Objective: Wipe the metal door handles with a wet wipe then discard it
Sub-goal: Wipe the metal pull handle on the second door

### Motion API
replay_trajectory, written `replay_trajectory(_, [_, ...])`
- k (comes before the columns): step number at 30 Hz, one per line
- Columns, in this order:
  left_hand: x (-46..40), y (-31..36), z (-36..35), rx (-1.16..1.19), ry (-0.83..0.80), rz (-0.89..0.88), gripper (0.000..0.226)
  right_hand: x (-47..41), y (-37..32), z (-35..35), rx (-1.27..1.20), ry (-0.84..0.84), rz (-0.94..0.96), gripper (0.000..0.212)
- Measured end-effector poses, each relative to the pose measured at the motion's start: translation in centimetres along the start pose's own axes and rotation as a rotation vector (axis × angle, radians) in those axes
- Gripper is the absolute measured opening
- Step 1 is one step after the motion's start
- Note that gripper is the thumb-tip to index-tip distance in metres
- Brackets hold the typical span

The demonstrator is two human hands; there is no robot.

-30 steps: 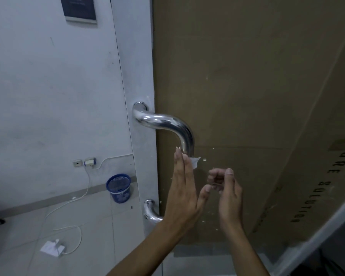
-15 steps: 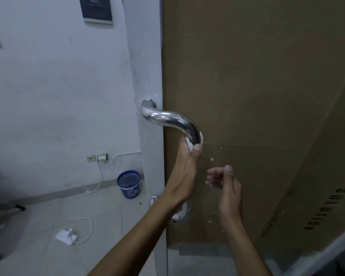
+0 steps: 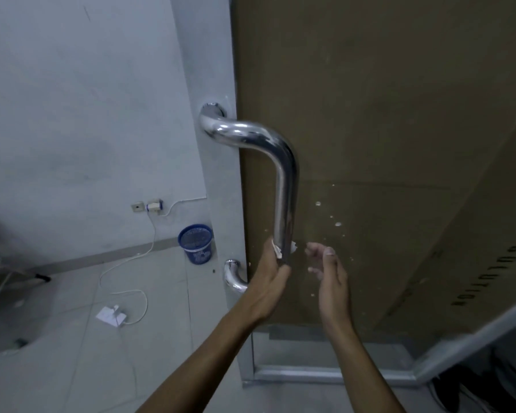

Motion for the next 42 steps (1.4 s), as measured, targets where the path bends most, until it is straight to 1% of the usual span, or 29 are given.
replay_trajectory(2, [1.0, -1.0, -1.2, -0.073, 0.028, -0.093, 0.055, 0.6, 1.1, 0.2, 0.007, -0.075, -0.078, 0.044])
replay_trajectory(3, [1.5, -1.6, -1.7, -0.098, 0.039, -0.109, 0.063, 0.8, 1.5, 0.1, 0.006, -0.108, -0.108, 0.048])
replay_trajectory(5, [2.2, -2.8, -2.7, -0.149, 0.057, -0.06, 0.075, 1.1, 2.0, 0.2, 0.014, -0.17, -0.149, 0.053])
replay_trajectory(7, [2.9, -4.2, -3.7, -0.248, 0.071, 0.006, 0.079, 1.3, 2.3, 0.2, 0.021, -0.222, -0.187, 0.061])
replay_trajectory(10, [3.6, -5.8, -4.5, -0.386, 0.076, 0.031, 0.081, 1.4, 2.9, 0.1, 0.035, -0.271, -0.224, 0.071])
replay_trajectory(14, [3.9, -6.6, -4.4, -0.478, 0.085, 0.045, 0.078, 1.7, 3.4, -0.2, 0.071, -0.3, -0.257, 0.064])
replay_trajectory(18, [3.7, -6.8, -3.8, -0.543, 0.05, 0.071, 0.07, 2.0, 3.6, -0.1, 0.062, -0.274, -0.241, 0.076])
replay_trajectory(19, [3.6, -6.5, -3.5, -0.493, 0.031, 0.093, 0.067, 2.1, 3.5, 0.0, 0.063, -0.263, -0.23, 0.082])
replay_trajectory(20, [3.4, -6.1, -3.1, -0.39, 0.009, 0.126, 0.066, 2.1, 3.5, 0.1, 0.072, -0.257, -0.218, 0.085])
replay_trajectory(21, [3.2, -5.5, -2.8, -0.254, -0.002, 0.151, 0.069, 2.1, 3.5, 0.3, 0.083, -0.256, -0.206, 0.083])
replay_trajectory(23, [3.2, -4.3, -2.2, -0.019, 0.037, 0.145, 0.083, 2.4, 3.3, 0.4, 0.097, -0.247, -0.184, 0.074])
replay_trajectory(24, [3.1, -3.8, -2.0, 0.095, 0.084, 0.131, 0.095, 2.6, 3.1, 0.5, 0.097, -0.233, -0.174, 0.069])
replay_trajectory(25, [3.0, -3.6, -1.8, 0.166, 0.127, 0.111, 0.108, 2.7, 3.0, 0.6, 0.095, -0.216, -0.166, 0.065])
replay_trajectory(26, [2.9, -3.4, -1.8, 0.184, 0.14, 0.072, 0.112, 2.9, 2.9, 0.6, 0.094, -0.196, -0.153, 0.063])
replay_trajectory(28, [3.1, -2.9, -1.7, 0.147, 0.114, -0.002, 0.099, 3.5, 2.5, 0.7, 0.129, -0.135, -0.08, 0.057])
replay_trajectory(30, [3.3, -3.5, -1.4, 0.166, 0.084, -0.022, 0.087, 4.4, 2.0, 0.7, 0.203, -0.059, 0.042, 0.049])
replay_trajectory(31, [3.3, -3.9, -1.2, 0.177, 0.074, 0.007, 0.081, 4.9, 1.8, 0.6, 0.253, -0.027, 0.109, 0.047])
replay_trajectory(33, [3.4, -4.5, -0.8, 0.266, 0.013, 0.185, 0.072, 6.1, 1.8, 0.3, 0.341, 0.004, 0.229, 0.047])
replay_trajectory(34, [3.3, -4.7, -0.6, 0.311, -0.024, 0.252, 0.071, 6.7, 1.9, 0.0, 0.368, 0.0, 0.263, 0.049])
replay_trajectory(36, [3.2, -4.4, -0.1, 0.319, -0.083, 0.304, 0.058, 7.6, 2.2, -0.5, 0.417, -0.041, 0.252, 0.05])
replay_trajectory(37, [3.0, -4.2, 0.3, 0.293, -0.077, 0.295, 0.053, 7.8, 2.3, -1.0, 0.447, -0.061, 0.242, 0.05])
replay_trajectory(39, [2.9, -3.9, 0.9, 0.294, -0.029, 0.192, 0.05, 8.2, 2.5, -1.9, 0.504, -0.105, 0.247, 0.052])
replay_trajectory(42, [3.3, -3.0, 1.1, 0.347, -0.053, 0.091, 0.047, 8.3, 2.8, -3.2, 0.538, -0.118, 0.3, 0.056])
Point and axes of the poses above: each hand's wrist, its own x-axis away from the middle knuckle, its own z-axis out of the back of the hand, y = z × x, the point moved 1 cm from there along -x, towards the middle knuckle, and after that the axes turned 5 degrees about -z, right-handed, at the moved point
